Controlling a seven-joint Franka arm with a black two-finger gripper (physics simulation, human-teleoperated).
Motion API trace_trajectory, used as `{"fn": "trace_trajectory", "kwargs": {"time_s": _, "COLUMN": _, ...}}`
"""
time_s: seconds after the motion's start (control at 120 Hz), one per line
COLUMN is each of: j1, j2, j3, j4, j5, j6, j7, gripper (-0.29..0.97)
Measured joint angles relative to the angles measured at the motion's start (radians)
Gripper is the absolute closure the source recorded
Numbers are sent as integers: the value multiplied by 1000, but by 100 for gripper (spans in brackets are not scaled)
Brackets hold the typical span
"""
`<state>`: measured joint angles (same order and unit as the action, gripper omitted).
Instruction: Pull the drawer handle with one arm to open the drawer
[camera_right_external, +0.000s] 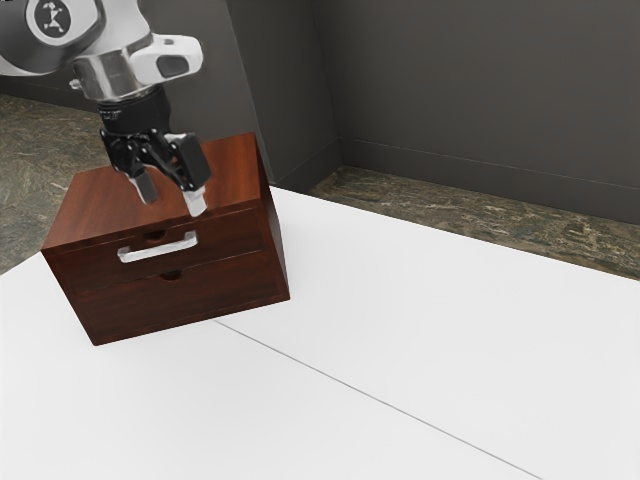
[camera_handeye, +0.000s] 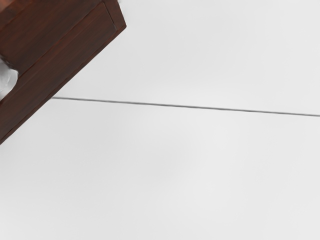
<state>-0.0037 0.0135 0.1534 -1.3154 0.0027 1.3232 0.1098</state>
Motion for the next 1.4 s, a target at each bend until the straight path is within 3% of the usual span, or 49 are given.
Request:
{"fn": "trace_trajectory", "kwargs": {"time_s": 0.333, "j1": 210, "j2": -1, "j3": 6, "j4": -1, "j5": -1, "j6": 97, "j7": -8, "gripper": 3}}
{"fn": "trace_trajectory", "kwargs": {"time_s": 0.425, "j1": 253, "j2": -74, "j3": 4, "j4": 35, "j5": 1, "j6": 101, "j7": -10, "gripper": 3}}
{"fn": "trace_trajectory", "kwargs": {"time_s": 0.575, "j1": 135, "j2": -115, "j3": 15, "j4": 80, "j5": 2, "j6": 79, "j7": -41, "gripper": 3}}
{"fn": "trace_trajectory", "kwargs": {"time_s": 0.758, "j1": 128, "j2": -100, "j3": 77, "j4": 76, "j5": 0, "j6": 71, "j7": -390, "gripper": 3}}
{"fn": "trace_trajectory", "kwargs": {"time_s": 0.967, "j1": 210, "j2": 1, "j3": 116, "j4": 19, "j5": -9, "j6": 125, "j7": -751, "gripper": 3}}
{"fn": "trace_trajectory", "kwargs": {"time_s": 1.192, "j1": 170, "j2": -61, "j3": 186, "j4": -301, "j5": -73, "j6": 310, "j7": -1024, "gripper": 3}}
{"fn": "trace_trajectory", "kwargs": {"time_s": 1.4, "j1": 157, "j2": -98, "j3": 191, "j4": -387, "j5": -81, "j6": 435, "j7": -1207, "gripper": 3}}
